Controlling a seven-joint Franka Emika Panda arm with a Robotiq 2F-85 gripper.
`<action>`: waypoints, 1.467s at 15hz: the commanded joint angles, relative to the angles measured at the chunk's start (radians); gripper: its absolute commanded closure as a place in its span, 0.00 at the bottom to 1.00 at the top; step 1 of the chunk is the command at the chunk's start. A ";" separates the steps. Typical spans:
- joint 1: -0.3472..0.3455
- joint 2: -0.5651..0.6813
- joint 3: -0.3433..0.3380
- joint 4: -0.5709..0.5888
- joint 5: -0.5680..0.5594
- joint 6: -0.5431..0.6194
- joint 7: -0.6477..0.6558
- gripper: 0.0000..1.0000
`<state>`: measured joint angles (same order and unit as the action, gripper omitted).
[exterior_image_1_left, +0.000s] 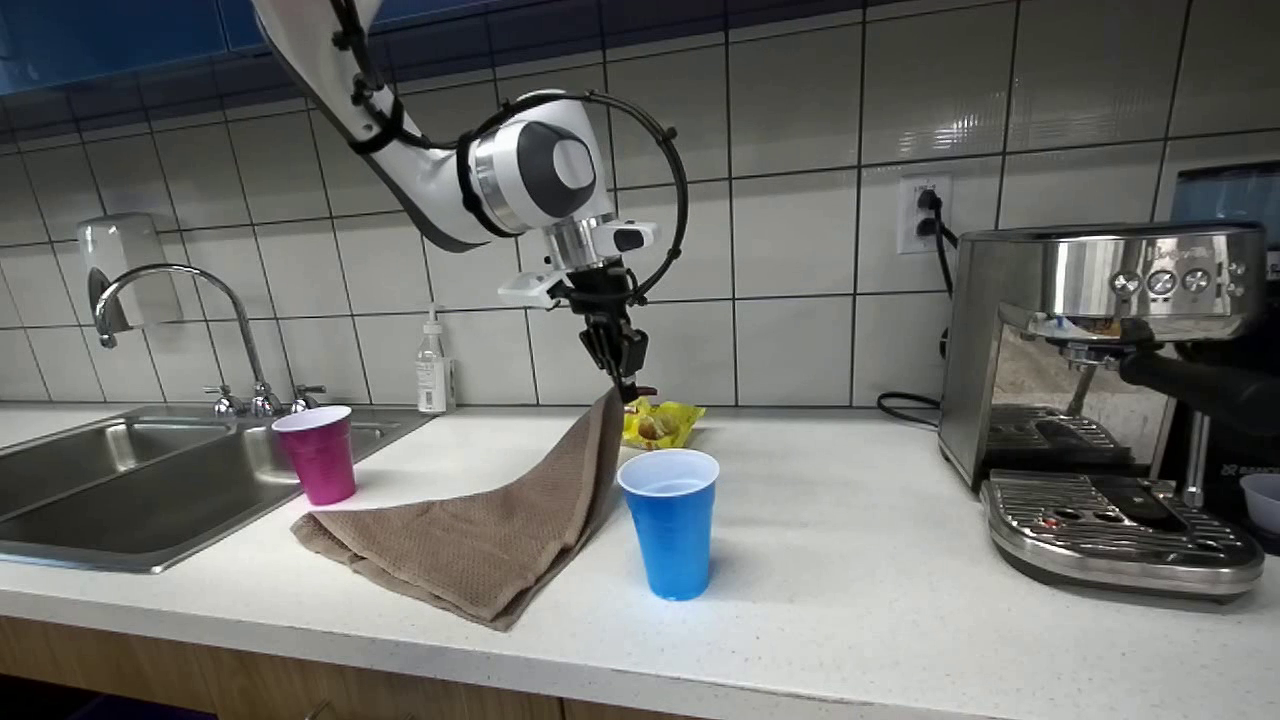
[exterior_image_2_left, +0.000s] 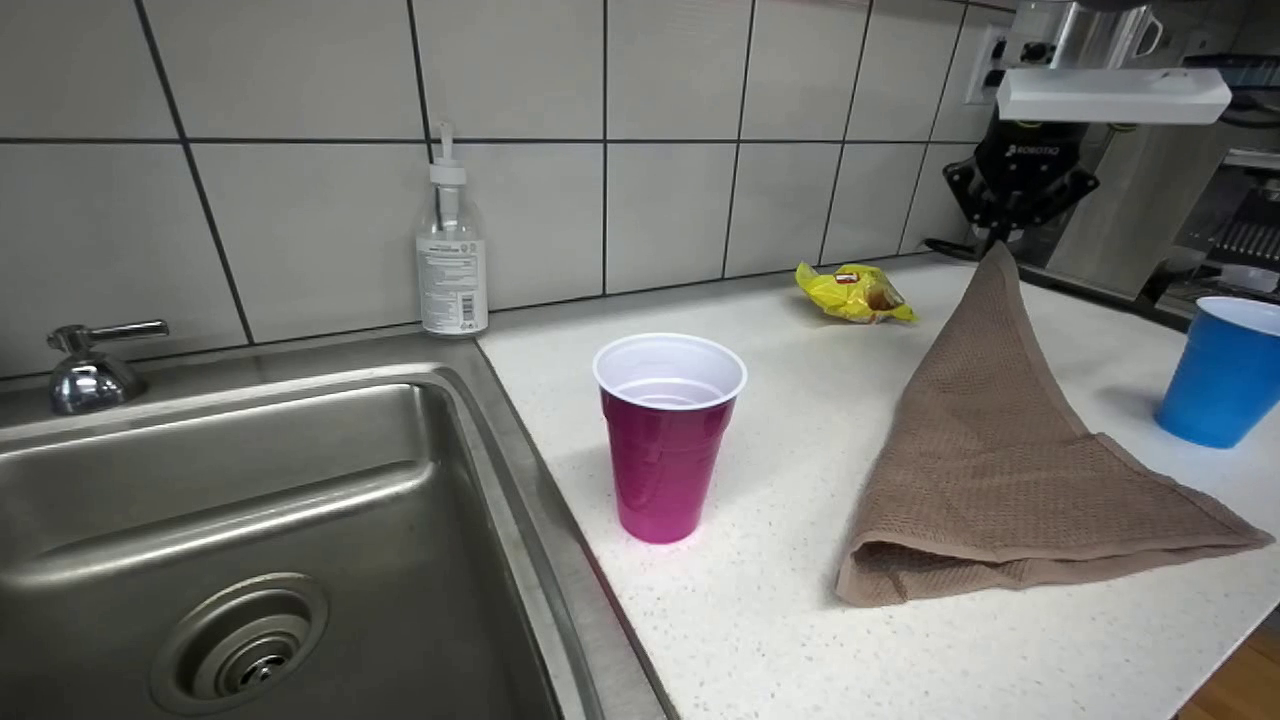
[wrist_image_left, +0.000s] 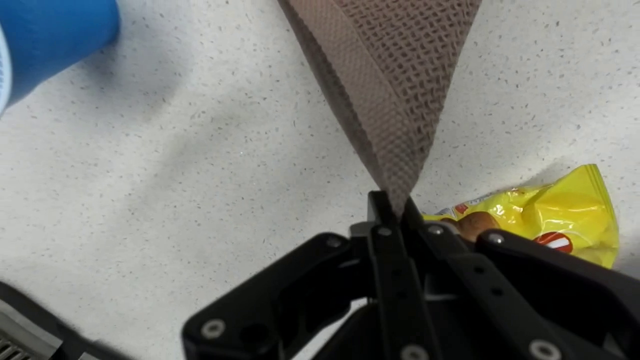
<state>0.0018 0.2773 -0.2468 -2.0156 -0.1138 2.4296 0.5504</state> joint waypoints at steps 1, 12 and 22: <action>0.003 -0.089 0.007 -0.078 -0.047 0.014 0.038 0.99; -0.010 -0.229 0.058 -0.199 -0.115 0.010 0.086 0.99; -0.021 -0.325 0.120 -0.283 -0.118 -0.005 0.157 0.99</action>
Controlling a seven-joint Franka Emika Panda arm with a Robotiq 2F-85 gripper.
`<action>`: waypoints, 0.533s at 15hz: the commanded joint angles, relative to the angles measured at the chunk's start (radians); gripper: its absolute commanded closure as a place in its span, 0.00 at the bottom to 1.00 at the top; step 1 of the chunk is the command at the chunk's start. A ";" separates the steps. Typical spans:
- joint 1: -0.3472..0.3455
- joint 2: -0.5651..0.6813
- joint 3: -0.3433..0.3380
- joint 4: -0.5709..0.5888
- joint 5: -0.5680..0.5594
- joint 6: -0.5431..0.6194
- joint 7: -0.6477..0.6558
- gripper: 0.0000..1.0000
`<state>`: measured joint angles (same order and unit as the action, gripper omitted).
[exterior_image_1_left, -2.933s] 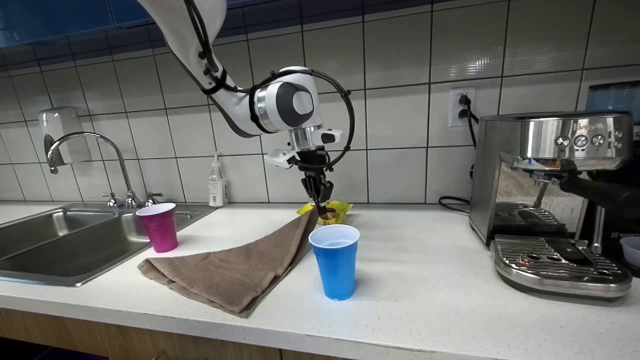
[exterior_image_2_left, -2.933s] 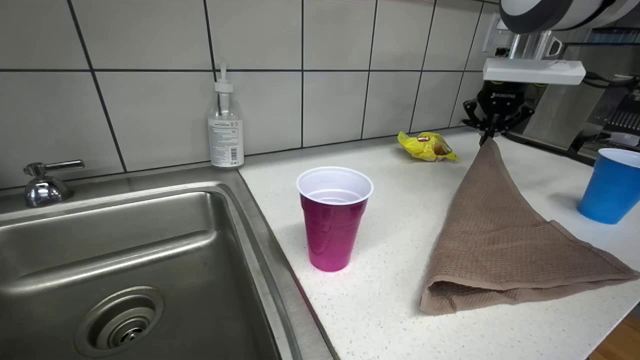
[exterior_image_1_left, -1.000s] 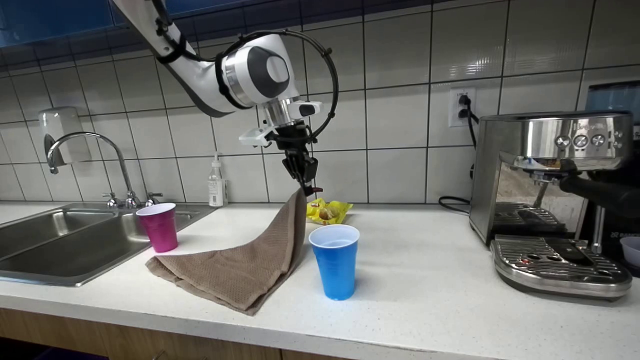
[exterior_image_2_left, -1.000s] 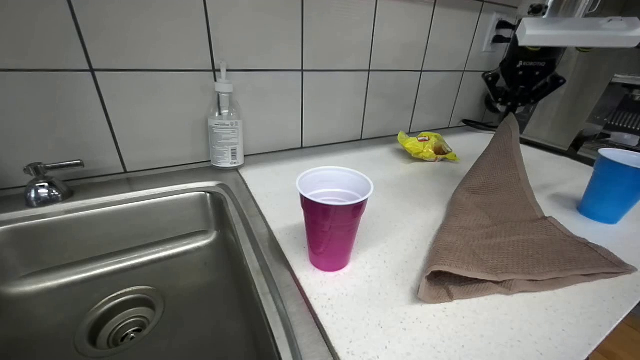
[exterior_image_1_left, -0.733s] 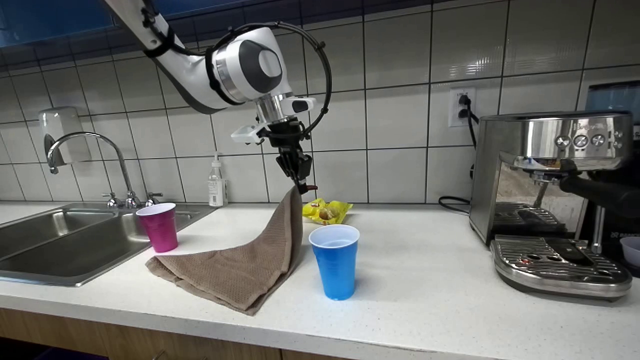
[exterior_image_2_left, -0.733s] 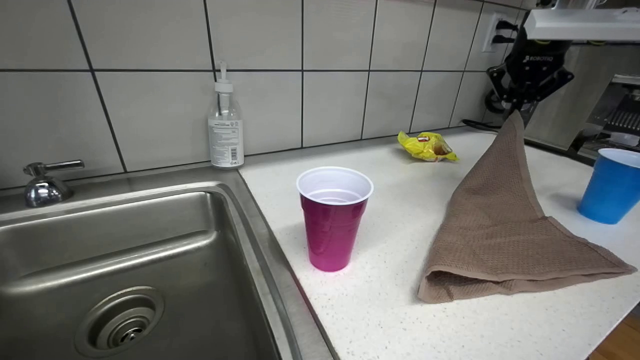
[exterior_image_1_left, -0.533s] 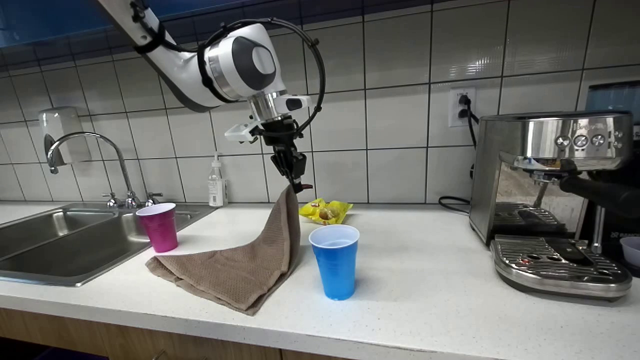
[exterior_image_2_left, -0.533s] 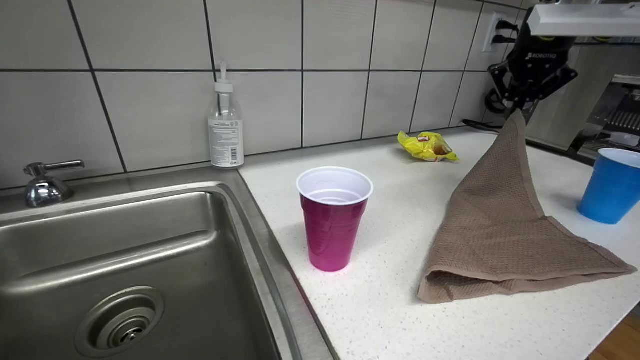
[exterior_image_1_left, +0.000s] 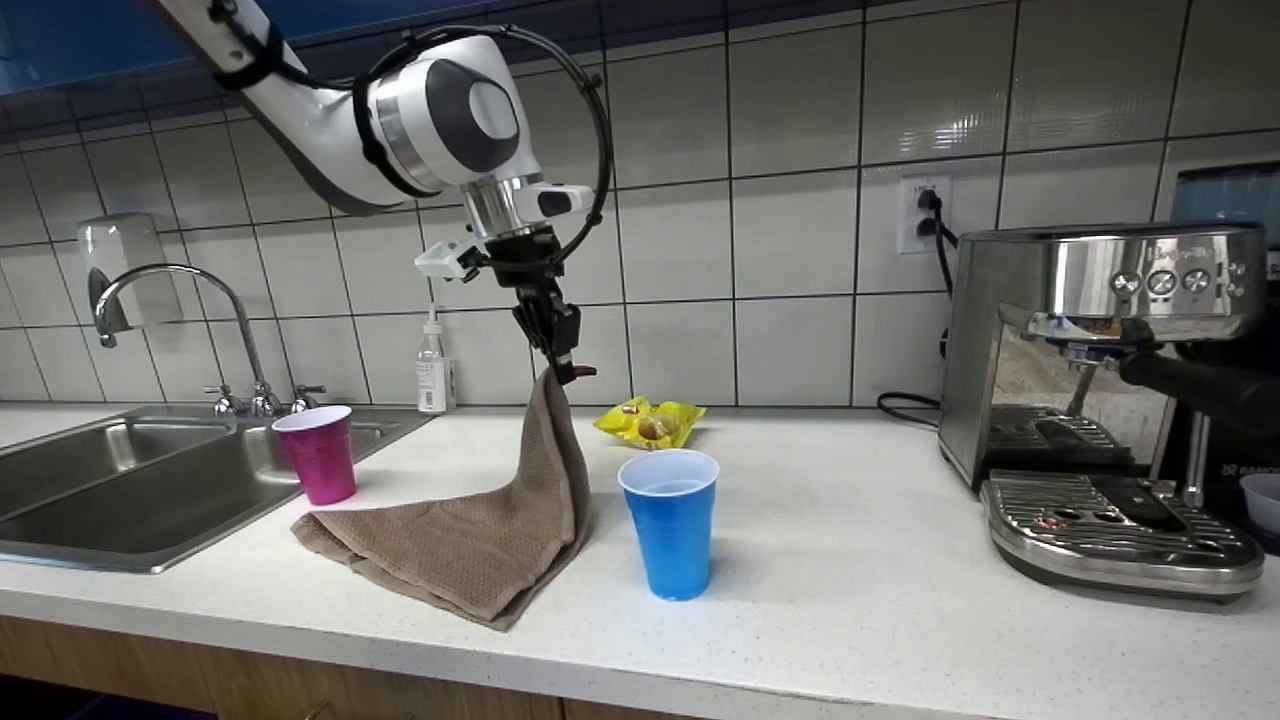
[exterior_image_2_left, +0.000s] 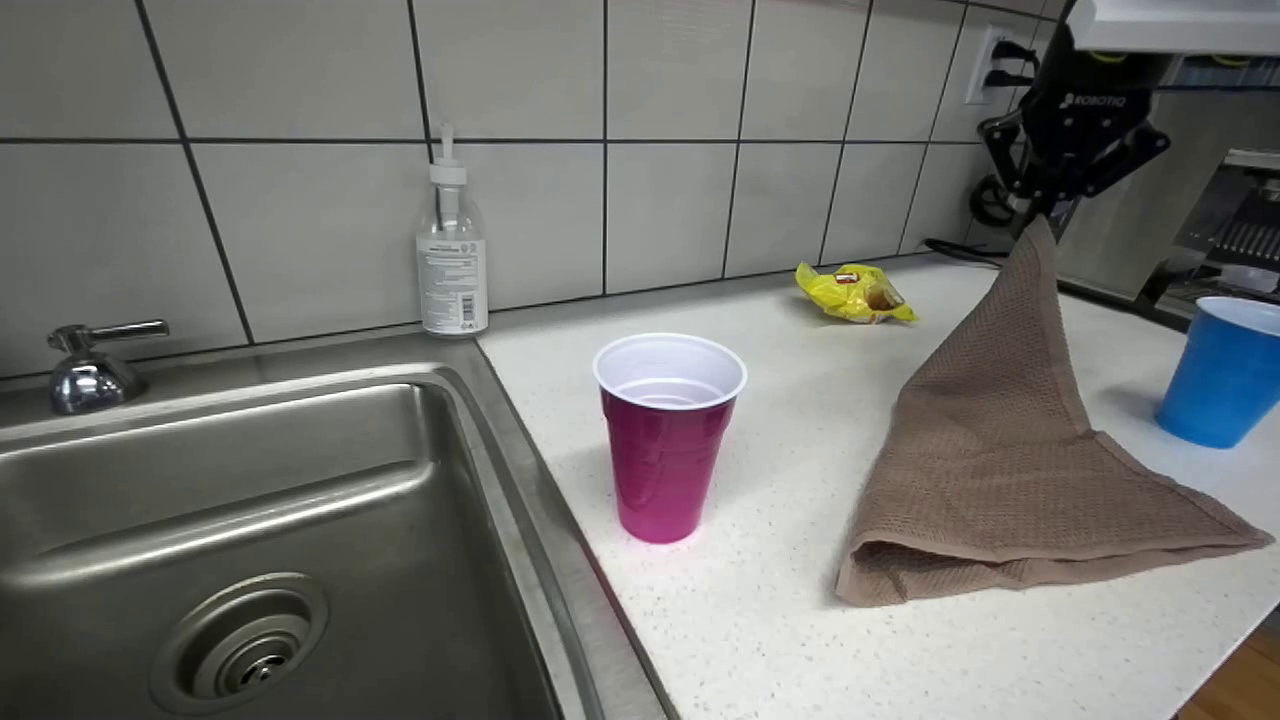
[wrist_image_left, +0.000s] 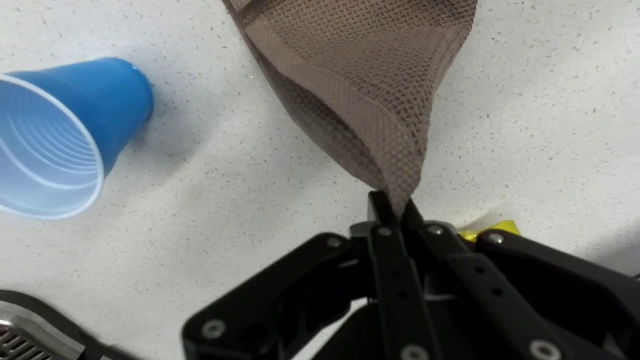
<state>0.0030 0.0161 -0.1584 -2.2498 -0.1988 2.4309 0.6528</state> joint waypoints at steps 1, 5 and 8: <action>-0.024 -0.074 0.037 -0.058 -0.035 -0.006 0.064 0.99; -0.037 -0.101 0.051 -0.071 -0.042 -0.013 0.079 0.99; -0.046 -0.115 0.058 -0.062 -0.049 -0.027 0.079 0.99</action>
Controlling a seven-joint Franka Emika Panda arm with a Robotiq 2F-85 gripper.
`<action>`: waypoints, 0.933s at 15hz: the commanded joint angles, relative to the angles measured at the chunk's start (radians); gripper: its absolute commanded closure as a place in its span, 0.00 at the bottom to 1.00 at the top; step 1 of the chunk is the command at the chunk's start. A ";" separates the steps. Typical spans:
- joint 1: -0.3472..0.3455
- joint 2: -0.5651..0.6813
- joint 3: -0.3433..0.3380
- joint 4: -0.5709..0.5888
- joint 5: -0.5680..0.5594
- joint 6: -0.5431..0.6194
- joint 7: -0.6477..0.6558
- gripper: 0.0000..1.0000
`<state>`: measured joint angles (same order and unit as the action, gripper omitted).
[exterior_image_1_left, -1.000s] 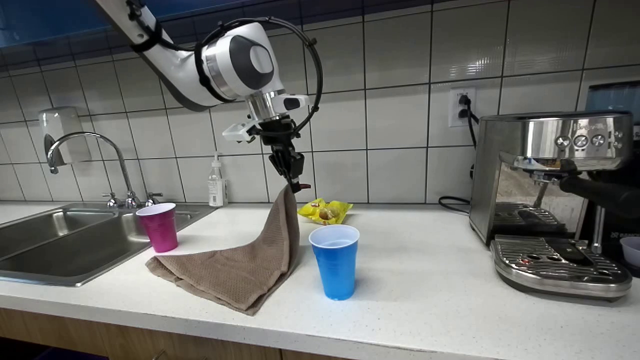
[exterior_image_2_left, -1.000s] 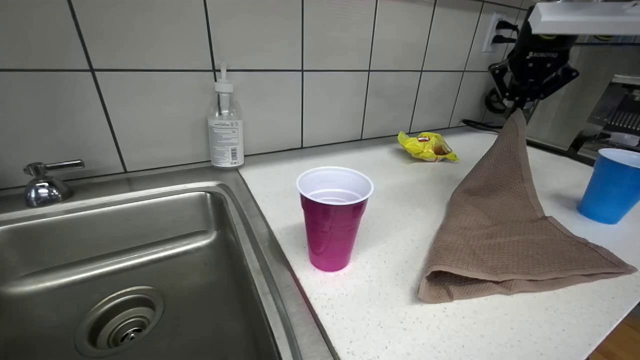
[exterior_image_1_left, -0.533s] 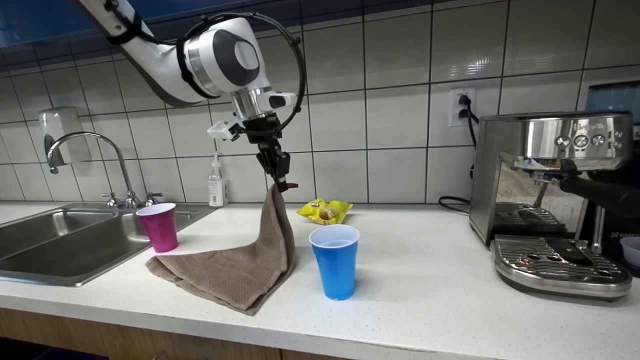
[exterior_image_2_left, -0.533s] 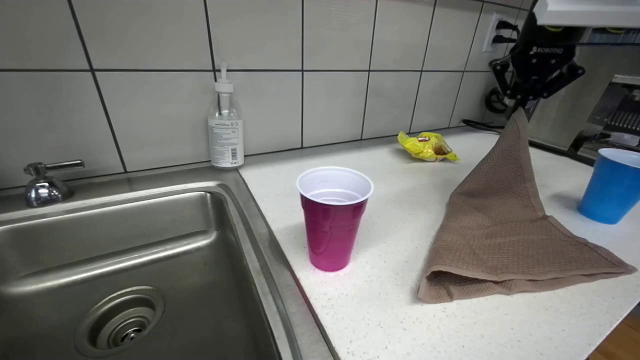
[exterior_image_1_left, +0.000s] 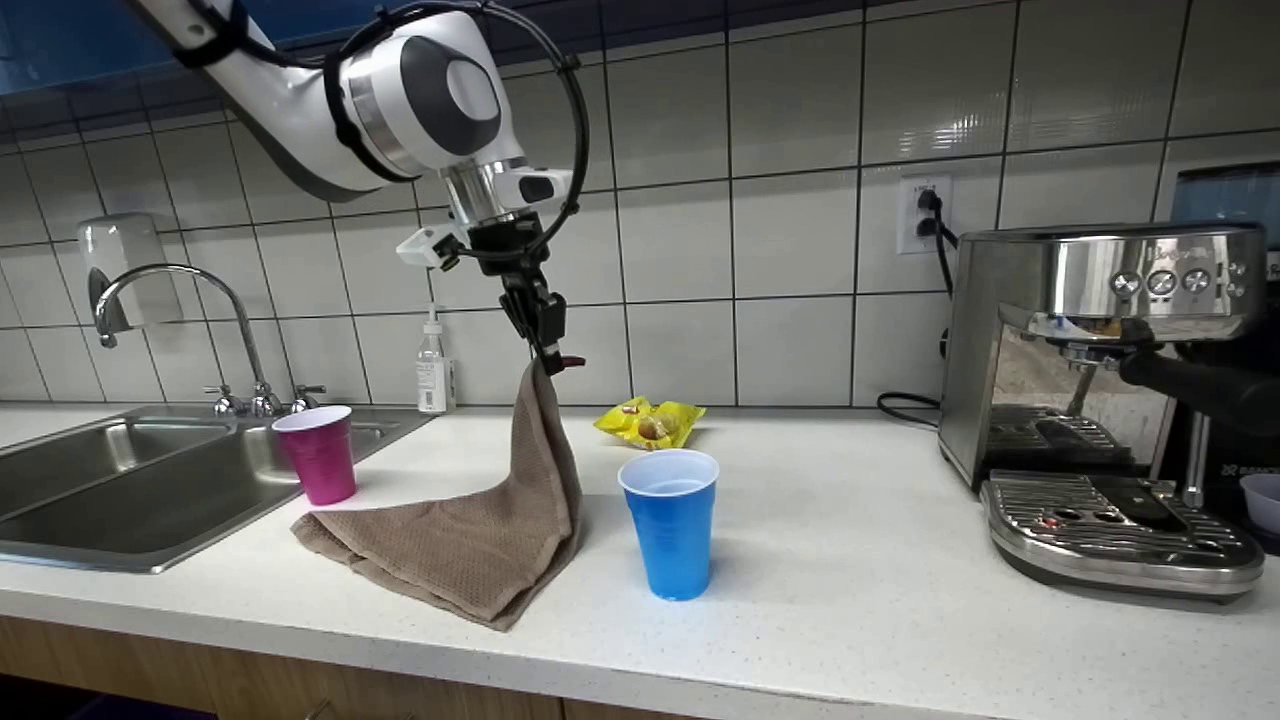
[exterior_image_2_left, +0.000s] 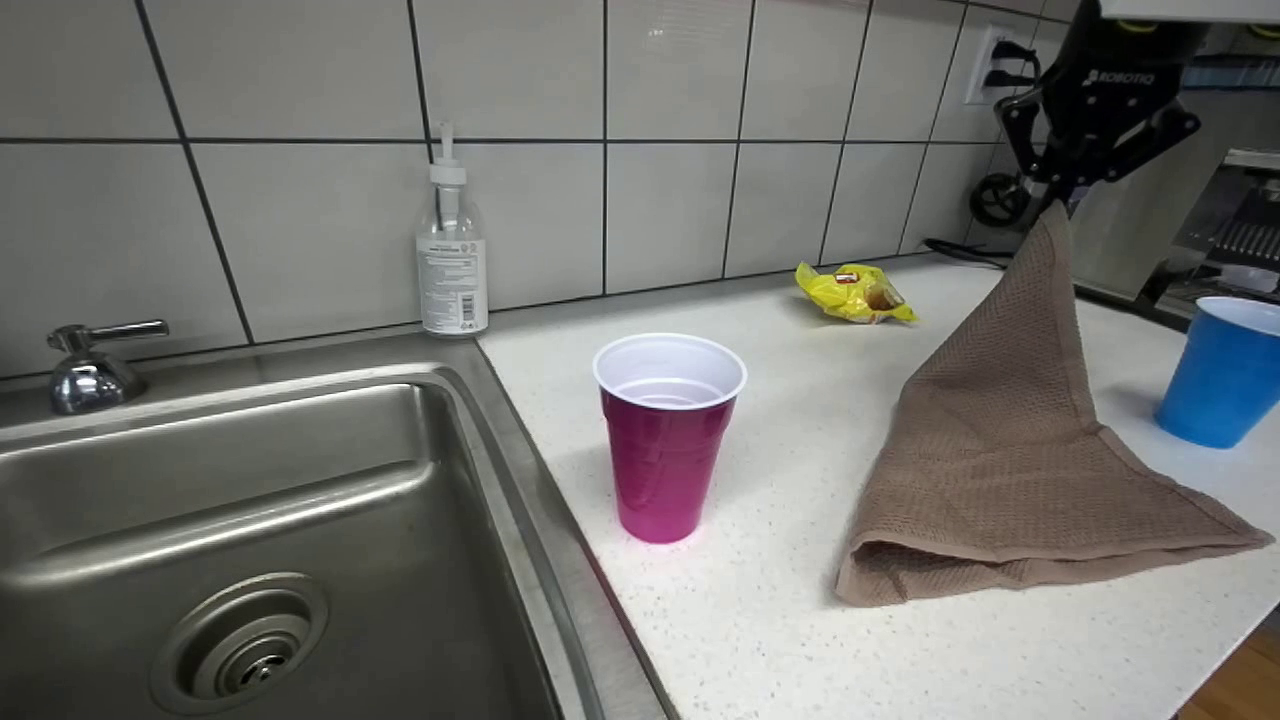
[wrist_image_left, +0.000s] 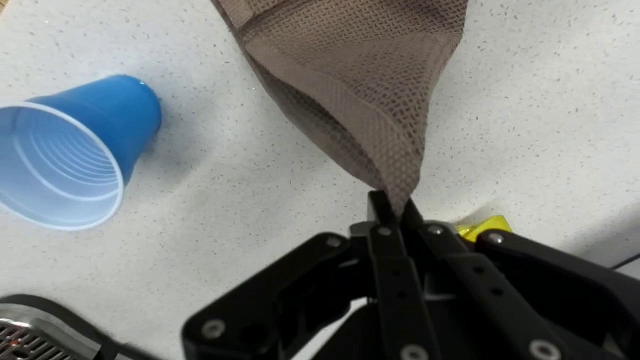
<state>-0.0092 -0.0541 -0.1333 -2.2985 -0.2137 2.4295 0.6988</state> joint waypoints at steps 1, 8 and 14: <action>-0.036 -0.049 0.035 -0.012 -0.032 -0.031 0.026 0.99; -0.051 -0.096 0.066 -0.027 -0.076 -0.064 0.086 0.99; -0.040 -0.145 0.121 -0.058 -0.061 -0.138 0.179 0.99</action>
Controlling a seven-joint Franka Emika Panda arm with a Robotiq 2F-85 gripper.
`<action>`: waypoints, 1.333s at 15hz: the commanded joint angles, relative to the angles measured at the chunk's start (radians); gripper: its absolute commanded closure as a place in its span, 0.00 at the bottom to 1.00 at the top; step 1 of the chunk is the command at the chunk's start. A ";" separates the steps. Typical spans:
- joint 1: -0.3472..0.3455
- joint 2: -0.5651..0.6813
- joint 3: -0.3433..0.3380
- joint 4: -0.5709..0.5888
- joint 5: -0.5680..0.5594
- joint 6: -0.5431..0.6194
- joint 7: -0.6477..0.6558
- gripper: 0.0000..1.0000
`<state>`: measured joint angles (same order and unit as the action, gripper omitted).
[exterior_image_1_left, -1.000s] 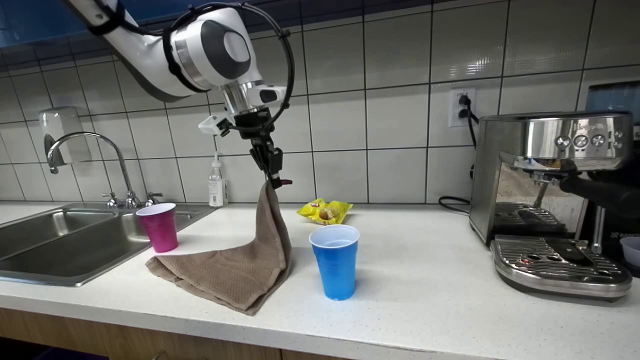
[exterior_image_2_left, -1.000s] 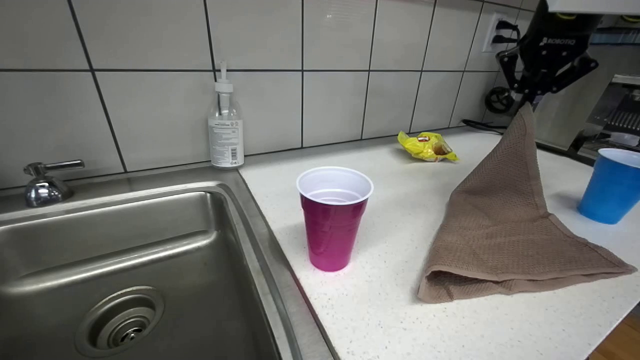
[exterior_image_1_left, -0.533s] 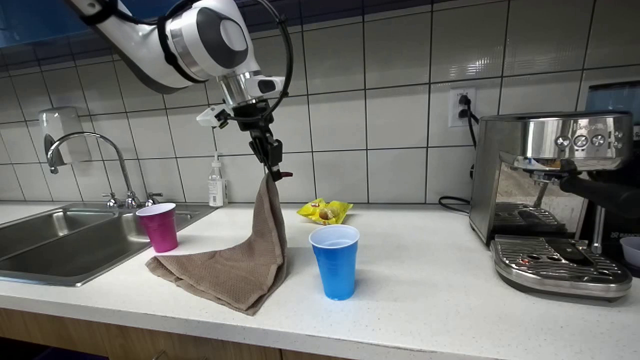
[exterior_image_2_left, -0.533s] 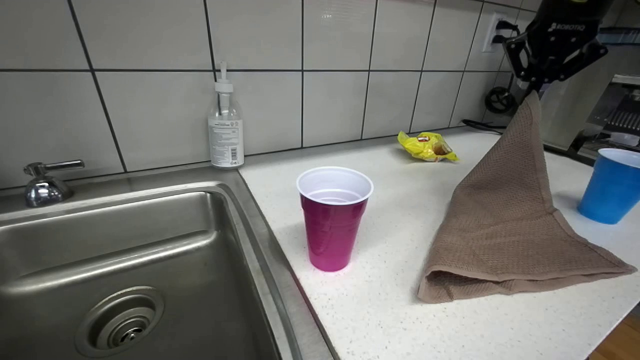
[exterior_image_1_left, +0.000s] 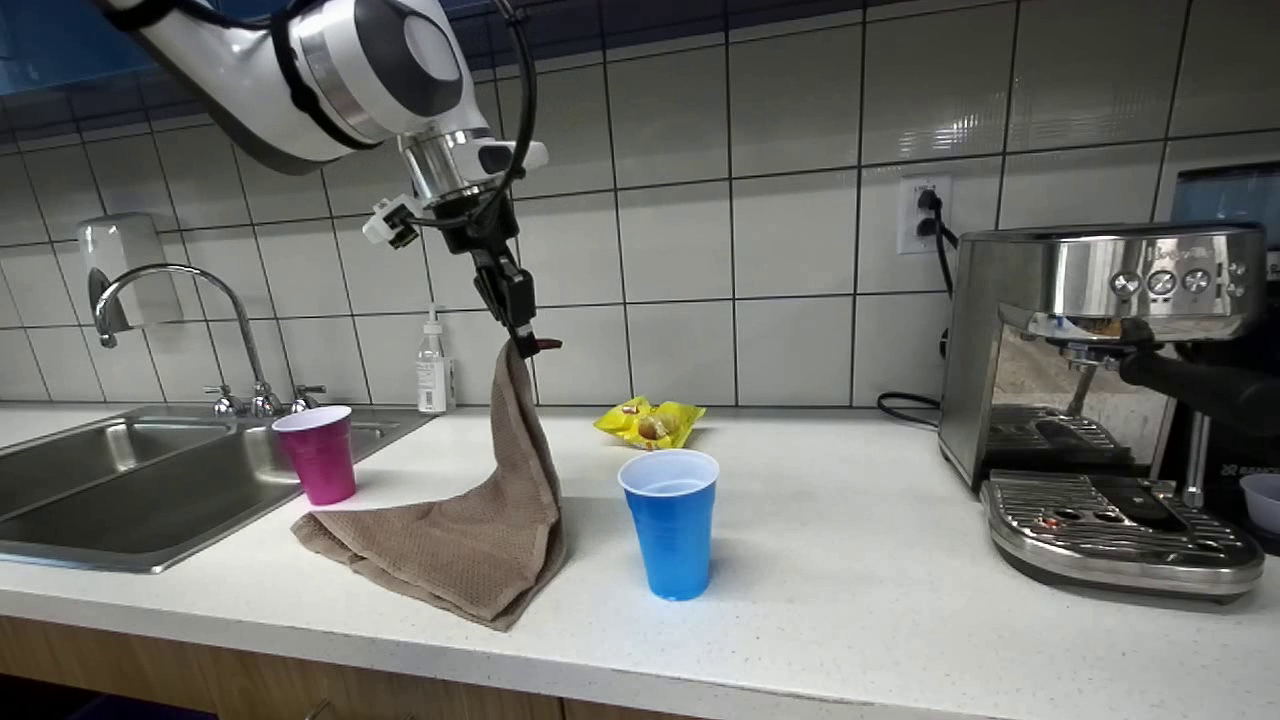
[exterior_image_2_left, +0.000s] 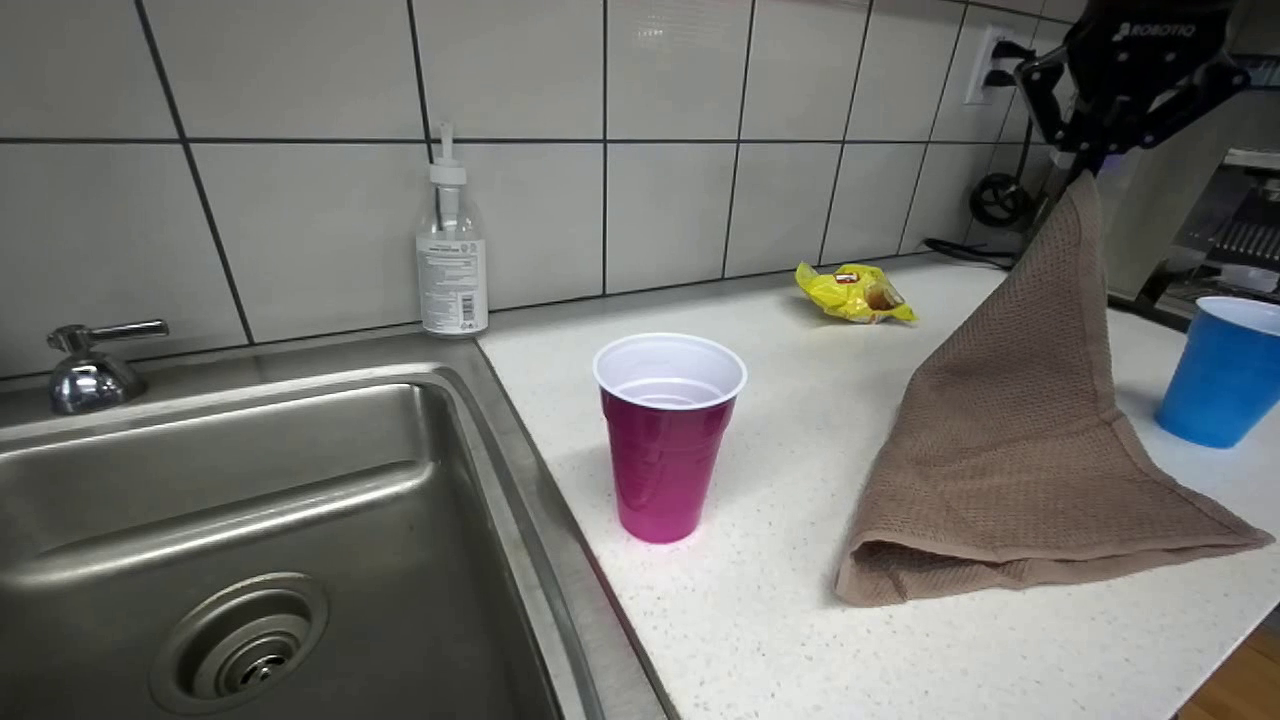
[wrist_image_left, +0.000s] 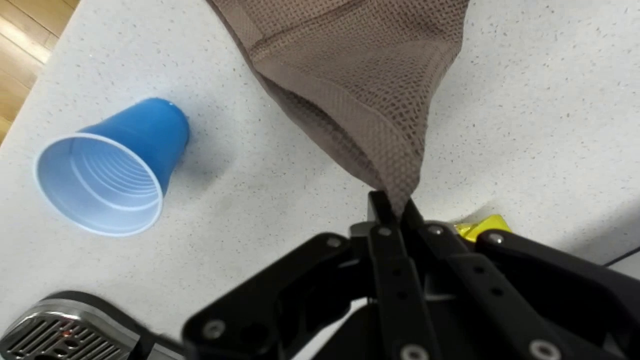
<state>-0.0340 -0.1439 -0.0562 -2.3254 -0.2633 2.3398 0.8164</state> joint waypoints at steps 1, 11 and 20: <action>-0.014 -0.062 0.054 -0.035 -0.010 -0.057 0.074 0.99; 0.010 -0.086 0.130 -0.050 0.036 -0.111 0.160 0.99; 0.035 -0.080 0.183 -0.053 0.035 -0.115 0.247 0.99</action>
<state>-0.0065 -0.1973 0.1065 -2.3692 -0.2342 2.2572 1.0187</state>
